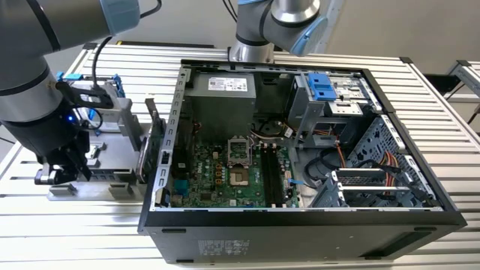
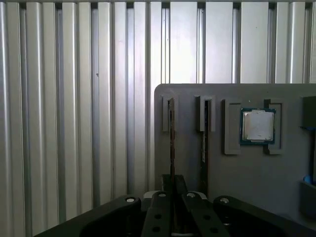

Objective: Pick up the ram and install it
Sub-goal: 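Pick up the ram and move it above insertion slot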

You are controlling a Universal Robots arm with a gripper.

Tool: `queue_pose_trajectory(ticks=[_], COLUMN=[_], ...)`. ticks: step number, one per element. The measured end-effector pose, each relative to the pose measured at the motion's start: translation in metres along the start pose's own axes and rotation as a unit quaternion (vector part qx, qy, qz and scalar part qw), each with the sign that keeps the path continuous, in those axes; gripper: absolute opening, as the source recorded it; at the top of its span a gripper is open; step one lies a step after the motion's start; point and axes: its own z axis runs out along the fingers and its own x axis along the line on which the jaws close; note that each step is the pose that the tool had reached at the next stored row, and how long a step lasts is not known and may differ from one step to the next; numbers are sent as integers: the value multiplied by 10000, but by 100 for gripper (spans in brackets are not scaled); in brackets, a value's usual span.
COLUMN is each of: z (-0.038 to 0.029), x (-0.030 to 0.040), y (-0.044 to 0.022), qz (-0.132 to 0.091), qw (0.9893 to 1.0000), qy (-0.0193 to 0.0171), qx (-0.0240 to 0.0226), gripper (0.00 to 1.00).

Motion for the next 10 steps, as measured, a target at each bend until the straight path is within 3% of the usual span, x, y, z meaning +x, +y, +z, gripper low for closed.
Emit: queue_pose_trajectory(ticks=[10], z=[-48], x=[0], y=[1], qz=[0], qw=[10000], qy=[0], qx=[0], gripper=[0])
